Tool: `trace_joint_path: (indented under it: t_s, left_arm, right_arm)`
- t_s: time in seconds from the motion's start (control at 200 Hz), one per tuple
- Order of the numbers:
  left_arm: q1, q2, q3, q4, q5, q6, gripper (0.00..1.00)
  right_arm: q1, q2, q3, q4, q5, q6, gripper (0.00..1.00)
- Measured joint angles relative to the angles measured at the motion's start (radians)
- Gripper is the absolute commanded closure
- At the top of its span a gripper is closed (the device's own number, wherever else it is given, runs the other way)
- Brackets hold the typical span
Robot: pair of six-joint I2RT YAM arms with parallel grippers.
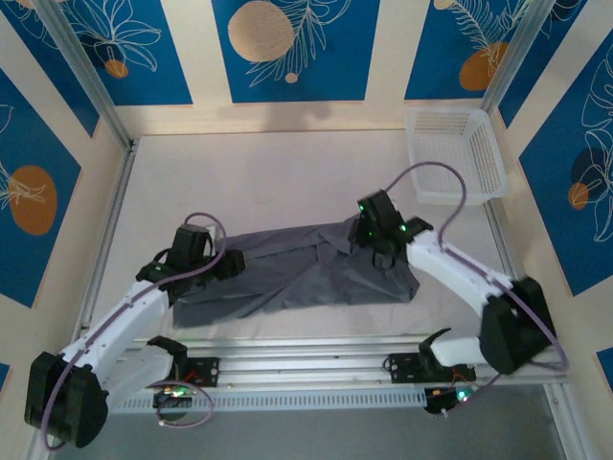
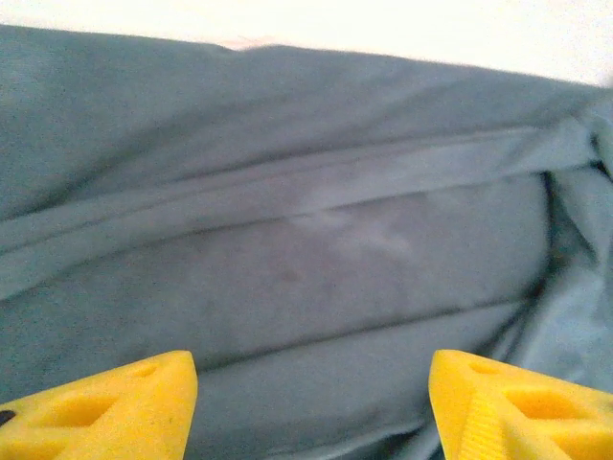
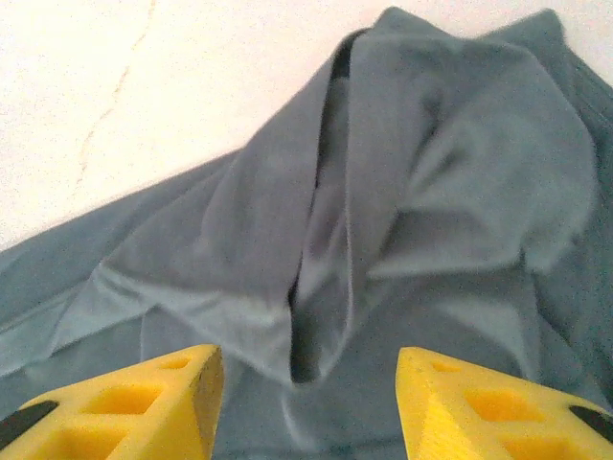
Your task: Fold the inside-out t-shirt
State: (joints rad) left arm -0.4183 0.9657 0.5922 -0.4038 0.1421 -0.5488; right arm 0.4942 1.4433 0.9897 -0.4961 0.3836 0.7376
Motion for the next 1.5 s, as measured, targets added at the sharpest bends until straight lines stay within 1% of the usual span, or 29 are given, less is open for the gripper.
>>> trace_joint_path:
  t_s: [0.135,0.235,0.32,0.48,0.55,0.64,0.725,0.825,0.925,0.995,1.065,1.135,1.22,1.23,1.25,1.26,1.275,1.295,1.345,1.39,1.44,1.5]
  left_arm:
    - [-0.095,0.018,0.043,0.004,-0.005,0.019,0.33]
    - [-0.132,0.046,0.064,0.013,-0.019,0.027,0.31]
    - [-0.145,0.069,0.065,0.015,-0.033,0.028,0.31]
    - [-0.151,0.095,0.065,0.015,-0.058,0.028,0.31]
    - [-0.152,0.098,0.065,0.015,-0.066,0.028,0.30]
    - [-0.153,0.099,0.065,0.016,-0.070,0.028,0.30]
    - [-0.154,0.108,0.067,0.016,-0.073,0.028,0.30]
    - [-0.154,0.121,0.069,0.016,-0.075,0.028,0.30]
    - [-0.154,0.127,0.069,0.016,-0.077,0.028,0.30]
    - [-0.154,0.128,0.069,0.016,-0.081,0.028,0.30]
    - [-0.154,0.128,0.069,0.016,-0.086,0.027,0.30]
    - [-0.155,0.128,0.069,0.016,-0.089,0.027,0.30]
    - [-0.155,0.129,0.070,0.016,-0.092,0.028,0.30]
    - [-0.155,0.130,0.070,0.016,-0.092,0.028,0.30]
    - [-0.155,0.132,0.071,0.017,-0.092,0.028,0.30]
    - [-0.155,0.133,0.072,0.018,-0.092,0.028,0.30]
    - [-0.155,0.135,0.073,0.019,-0.092,0.028,0.30]
    - [-0.156,0.139,0.075,0.019,-0.092,0.028,0.30]
    - [-0.156,0.152,0.081,0.022,-0.092,0.029,0.30]
    - [-0.156,0.167,0.090,0.023,-0.091,0.029,0.30]
    - [-0.156,0.183,0.098,0.026,-0.090,0.032,0.30]
    - [-0.156,0.197,0.106,0.027,-0.087,0.033,0.30]
  right_arm:
    - [-0.014,0.206,0.150,-0.014,-0.020,-0.063,0.51]
    - [-0.018,0.315,0.224,-0.024,-0.018,-0.089,0.50]
    - [-0.025,0.373,0.257,-0.029,-0.021,-0.104,0.47]
    - [-0.066,0.427,0.268,-0.036,-0.073,-0.107,0.48]
    - [-0.079,0.430,0.268,-0.036,-0.100,-0.105,0.55]
    - [-0.089,0.430,0.268,-0.031,-0.130,-0.108,0.72]
    - [-0.089,0.430,0.268,-0.025,-0.153,-0.105,0.83]
    - [-0.089,0.430,0.268,-0.017,-0.174,-0.101,1.00]
    - [-0.088,0.429,0.268,-0.014,-0.187,-0.105,1.00]
    - [-0.083,0.410,0.265,-0.018,-0.186,-0.107,1.00]
    - [-0.072,0.337,0.231,-0.015,-0.172,-0.106,1.00]
    - [-0.045,0.197,0.151,-0.005,-0.147,-0.097,1.00]
    - [0.026,-0.050,-0.013,0.029,-0.092,-0.042,1.00]
    - [0.039,-0.083,-0.037,0.032,-0.089,-0.037,0.98]
    - [0.067,-0.153,-0.093,0.045,-0.068,-0.006,0.87]
    - [0.078,-0.176,-0.113,0.050,-0.066,-0.002,0.79]
    - [0.101,-0.235,-0.163,0.052,-0.059,0.027,0.69]
    - [0.128,-0.287,-0.212,0.065,-0.051,0.040,0.59]
    - [0.192,-0.432,-0.354,0.073,-0.051,0.100,0.45]
    - [0.215,-0.538,-0.456,0.051,-0.051,0.139,0.39]
    - [0.211,-0.607,-0.517,0.011,-0.044,0.166,0.37]
    - [0.192,-0.639,-0.525,-0.035,-0.039,0.175,0.37]
